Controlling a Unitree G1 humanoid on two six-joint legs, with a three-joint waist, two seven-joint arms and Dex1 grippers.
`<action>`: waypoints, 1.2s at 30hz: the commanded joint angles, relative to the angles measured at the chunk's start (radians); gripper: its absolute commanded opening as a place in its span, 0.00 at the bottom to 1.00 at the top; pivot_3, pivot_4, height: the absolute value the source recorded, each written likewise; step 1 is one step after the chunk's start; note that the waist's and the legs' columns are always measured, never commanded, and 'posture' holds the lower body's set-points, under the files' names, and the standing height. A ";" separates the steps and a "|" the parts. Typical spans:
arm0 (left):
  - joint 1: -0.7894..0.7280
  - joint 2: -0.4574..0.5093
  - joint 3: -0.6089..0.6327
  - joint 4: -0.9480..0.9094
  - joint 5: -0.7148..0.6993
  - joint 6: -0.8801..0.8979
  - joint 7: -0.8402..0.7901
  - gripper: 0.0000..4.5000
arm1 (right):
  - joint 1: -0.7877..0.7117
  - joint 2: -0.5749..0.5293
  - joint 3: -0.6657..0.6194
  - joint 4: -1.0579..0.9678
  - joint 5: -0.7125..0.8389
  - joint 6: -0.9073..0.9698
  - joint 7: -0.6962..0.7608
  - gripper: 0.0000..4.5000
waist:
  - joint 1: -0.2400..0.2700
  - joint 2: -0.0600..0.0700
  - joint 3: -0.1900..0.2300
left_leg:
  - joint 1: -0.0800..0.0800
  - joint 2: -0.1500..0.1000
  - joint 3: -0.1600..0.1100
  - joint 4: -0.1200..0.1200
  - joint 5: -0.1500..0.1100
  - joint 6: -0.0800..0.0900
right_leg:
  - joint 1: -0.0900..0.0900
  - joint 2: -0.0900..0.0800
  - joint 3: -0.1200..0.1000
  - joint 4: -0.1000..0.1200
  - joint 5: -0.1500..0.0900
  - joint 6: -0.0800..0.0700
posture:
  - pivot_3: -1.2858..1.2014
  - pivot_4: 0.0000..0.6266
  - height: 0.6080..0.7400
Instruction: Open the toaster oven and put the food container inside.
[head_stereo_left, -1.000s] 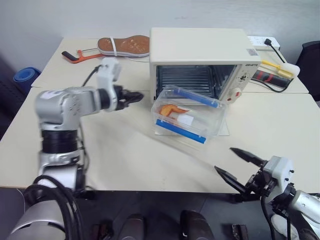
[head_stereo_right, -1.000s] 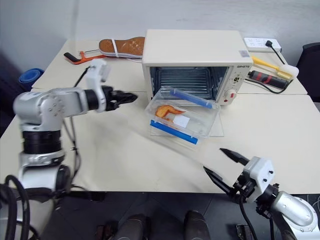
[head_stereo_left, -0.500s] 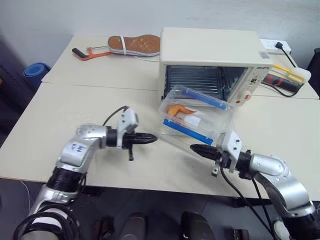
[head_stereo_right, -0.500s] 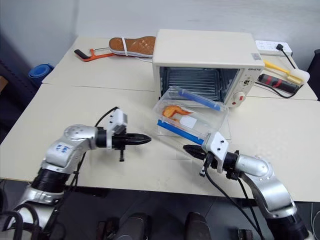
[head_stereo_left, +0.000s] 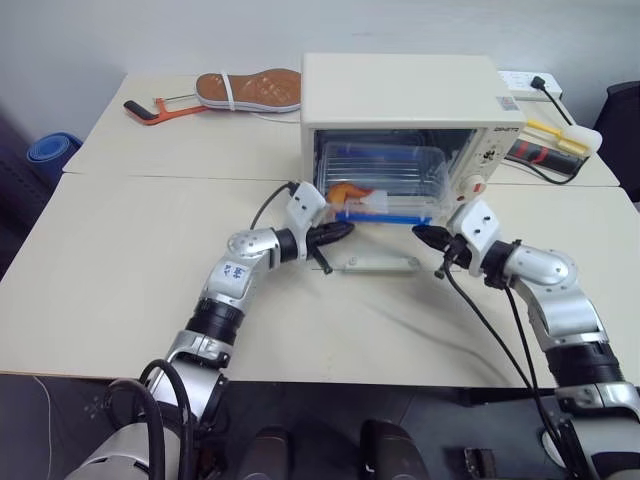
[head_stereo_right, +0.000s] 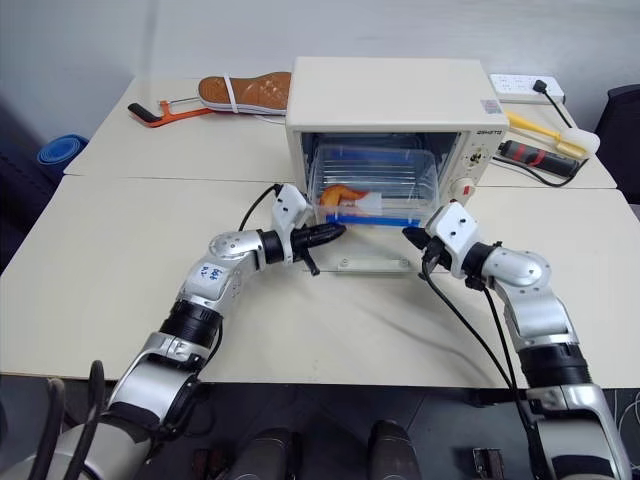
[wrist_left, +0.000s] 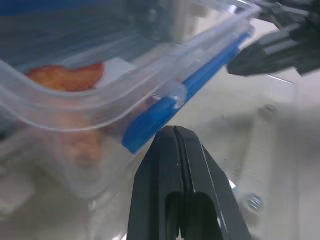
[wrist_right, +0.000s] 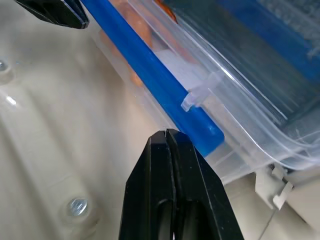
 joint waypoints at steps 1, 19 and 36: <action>-0.074 -0.040 0.057 0.088 0.001 -0.086 0.064 0.00 | -0.072 0.034 -0.012 0.088 -0.025 -0.066 -0.026 0.01 | -0.002 0.000 0.000 | 0.000 0.000 0.000 0.000 0.000 0.000 | 0.000 0.000 0.000 0.000 0.000 0.000 | 0.52 0.24 1.00; -0.183 -0.067 0.144 0.282 0.002 -0.227 0.056 0.00 | -0.158 0.102 -0.122 0.195 0.088 -0.037 -0.044 0.01 | -0.011 0.000 0.000 | -0.002 0.000 -0.002 -0.001 0.000 0.000 | -0.001 -0.001 -0.003 0.000 0.000 0.000 | 0.52 0.24 1.00; 0.544 0.536 0.264 -0.534 -0.282 0.052 -0.560 0.78 | 0.407 -0.232 -0.219 -0.171 0.206 0.124 0.341 0.00 | 0.000 0.003 0.000 | 0.001 0.001 0.000 0.001 0.000 0.000 | 0.003 0.000 -0.001 -0.002 0.001 0.001 | 0.52 0.24 1.00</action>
